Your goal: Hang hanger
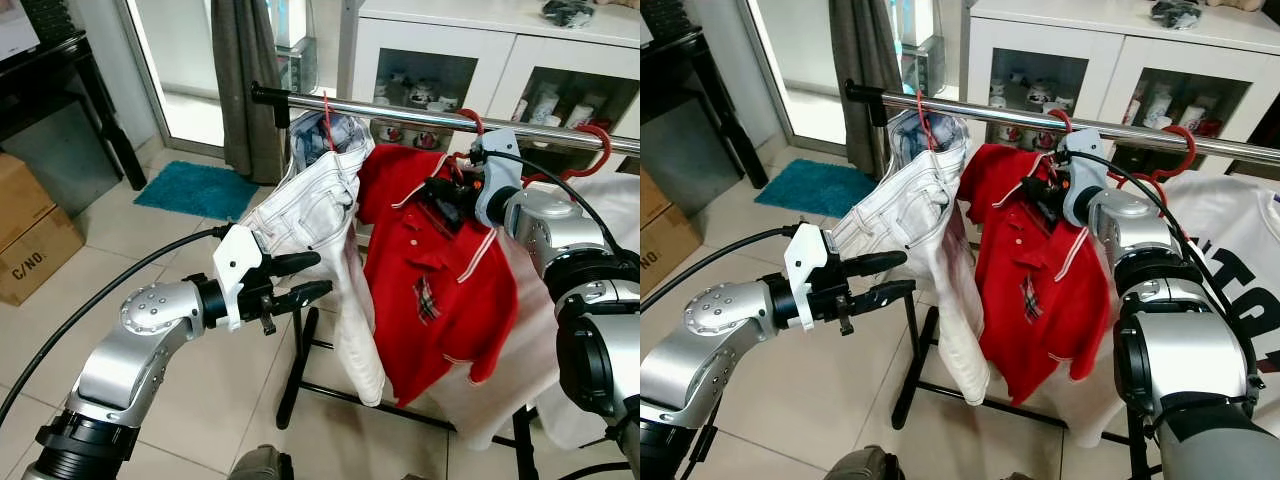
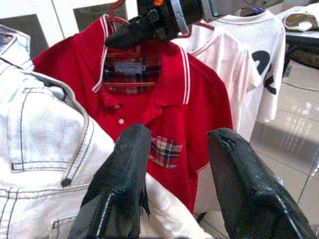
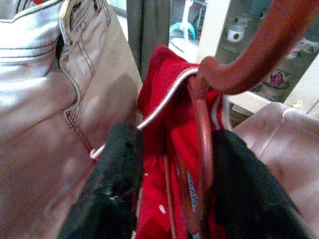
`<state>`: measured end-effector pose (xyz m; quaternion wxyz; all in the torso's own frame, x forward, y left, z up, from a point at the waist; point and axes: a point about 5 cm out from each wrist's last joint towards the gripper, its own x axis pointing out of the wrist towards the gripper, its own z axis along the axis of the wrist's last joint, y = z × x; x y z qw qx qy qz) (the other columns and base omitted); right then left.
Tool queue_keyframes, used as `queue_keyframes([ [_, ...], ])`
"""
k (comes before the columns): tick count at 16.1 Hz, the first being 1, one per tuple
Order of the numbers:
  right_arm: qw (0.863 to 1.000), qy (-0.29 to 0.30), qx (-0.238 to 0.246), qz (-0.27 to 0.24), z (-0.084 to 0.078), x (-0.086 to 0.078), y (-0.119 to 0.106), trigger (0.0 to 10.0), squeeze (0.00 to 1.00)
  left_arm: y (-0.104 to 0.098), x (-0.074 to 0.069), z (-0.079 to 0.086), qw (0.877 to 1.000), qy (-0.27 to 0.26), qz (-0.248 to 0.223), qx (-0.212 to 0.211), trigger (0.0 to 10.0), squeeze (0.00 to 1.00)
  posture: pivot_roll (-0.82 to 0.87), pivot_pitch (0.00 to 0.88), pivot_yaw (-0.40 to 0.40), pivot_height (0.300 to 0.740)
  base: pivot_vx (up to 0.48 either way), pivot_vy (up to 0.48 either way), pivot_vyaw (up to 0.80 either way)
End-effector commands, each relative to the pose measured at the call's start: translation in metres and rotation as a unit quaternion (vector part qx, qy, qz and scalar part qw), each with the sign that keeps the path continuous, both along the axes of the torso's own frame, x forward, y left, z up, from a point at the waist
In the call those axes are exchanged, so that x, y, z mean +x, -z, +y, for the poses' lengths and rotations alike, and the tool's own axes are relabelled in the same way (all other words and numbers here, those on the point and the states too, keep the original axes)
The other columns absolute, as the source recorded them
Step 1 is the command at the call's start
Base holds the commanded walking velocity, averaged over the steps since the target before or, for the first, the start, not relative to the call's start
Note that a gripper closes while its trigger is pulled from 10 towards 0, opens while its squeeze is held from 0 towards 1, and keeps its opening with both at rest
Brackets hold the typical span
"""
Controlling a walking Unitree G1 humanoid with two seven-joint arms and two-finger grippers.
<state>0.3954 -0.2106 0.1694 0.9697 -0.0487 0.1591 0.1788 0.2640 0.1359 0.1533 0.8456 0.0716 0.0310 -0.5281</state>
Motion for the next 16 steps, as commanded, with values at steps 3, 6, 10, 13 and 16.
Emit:
queue_keyframes([
  [3,1.000,-0.002,-0.010,-0.014,-0.0038,0.0034,-0.0120,0.0,0.00,-0.0028,0.0025,-0.0001,1.000,0.005,-0.006,0.010,10.0,0.00,0.03,0.000,0.036,0.705,0.000,0.000,0.00],
  [6,1.000,-0.011,-0.016,-0.015,-0.0037,0.0035,-0.0133,0.0,0.00,-0.0022,0.0021,-0.0002,1.000,0.006,-0.005,0.012,10.0,0.00,0.03,0.000,0.036,0.705,0.000,0.000,0.00],
  [10,0.998,-0.041,-0.036,-0.009,-0.0033,0.0029,-0.0155,0.0,0.00,-0.0015,0.0025,-0.0003,1.000,0.008,-0.006,0.015,10.0,0.00,0.03,0.000,0.034,0.705,0.000,0.000,0.00],
  [13,0.998,-0.055,-0.042,-0.002,-0.0037,0.0020,-0.0153,0.0,0.00,-0.0008,0.0024,-0.0005,1.000,0.008,-0.006,0.017,10.0,0.00,0.03,0.000,0.031,0.705,0.000,0.000,0.00],
  [16,0.997,-0.066,-0.048,0.004,-0.0047,0.0010,-0.0149,0.0,0.00,0.0003,0.0018,-0.0005,1.000,0.010,-0.006,0.019,10.0,0.00,0.03,0.000,0.031,0.705,0.000,0.000,0.00],
])
